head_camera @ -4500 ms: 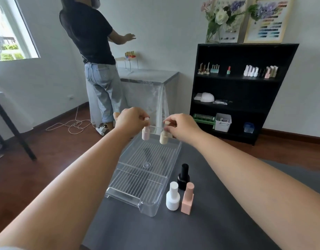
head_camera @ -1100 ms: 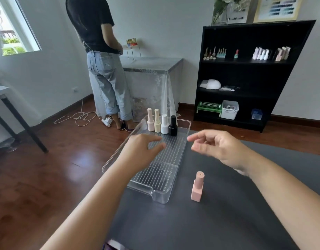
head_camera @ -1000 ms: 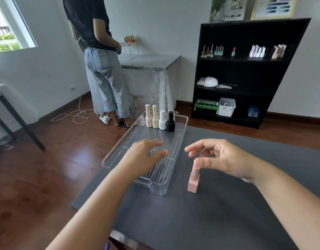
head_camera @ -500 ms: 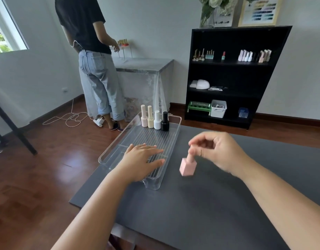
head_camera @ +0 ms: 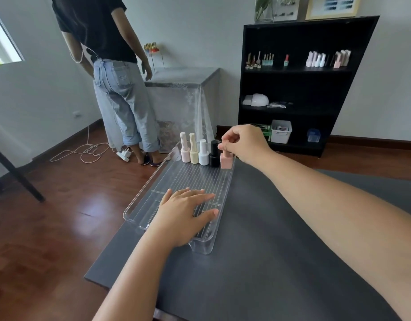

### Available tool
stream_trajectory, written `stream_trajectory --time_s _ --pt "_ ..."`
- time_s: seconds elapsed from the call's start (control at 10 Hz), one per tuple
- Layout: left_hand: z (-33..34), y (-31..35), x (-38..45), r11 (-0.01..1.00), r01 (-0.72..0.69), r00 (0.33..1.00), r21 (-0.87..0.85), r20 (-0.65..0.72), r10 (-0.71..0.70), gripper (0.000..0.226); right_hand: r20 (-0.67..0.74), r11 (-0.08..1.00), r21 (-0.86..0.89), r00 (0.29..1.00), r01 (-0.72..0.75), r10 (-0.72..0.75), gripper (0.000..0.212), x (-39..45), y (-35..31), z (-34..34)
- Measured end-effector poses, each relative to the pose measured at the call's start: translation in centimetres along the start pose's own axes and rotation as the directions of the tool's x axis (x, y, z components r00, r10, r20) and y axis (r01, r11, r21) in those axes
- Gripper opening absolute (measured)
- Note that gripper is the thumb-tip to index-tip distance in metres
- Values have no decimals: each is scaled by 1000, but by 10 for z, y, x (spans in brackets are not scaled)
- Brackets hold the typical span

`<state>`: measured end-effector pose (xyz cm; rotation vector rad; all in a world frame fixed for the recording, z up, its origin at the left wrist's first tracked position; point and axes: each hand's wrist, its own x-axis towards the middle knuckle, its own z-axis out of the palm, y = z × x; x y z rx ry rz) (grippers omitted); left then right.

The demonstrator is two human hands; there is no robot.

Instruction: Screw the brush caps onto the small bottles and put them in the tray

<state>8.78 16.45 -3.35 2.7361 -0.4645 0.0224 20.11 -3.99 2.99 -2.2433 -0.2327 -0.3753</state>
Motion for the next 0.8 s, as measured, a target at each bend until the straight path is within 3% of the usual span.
stream_trajectory --time_s 0.2,0.6,0.8 --pt "-1 1 -1 1000 -12 1000 11 -9 12 57 -50 996 -92 999 -18 13 14 10 17 14" --pt "-4 6 -3 1000 -28 999 -5 -29 27 53 -108 992 -78 990 -102 93 14 17 20 25" --pt "-5 5 -3 1000 -27 999 7 -25 27 56 -115 988 -25 982 -152 148 54 -2 16 14"
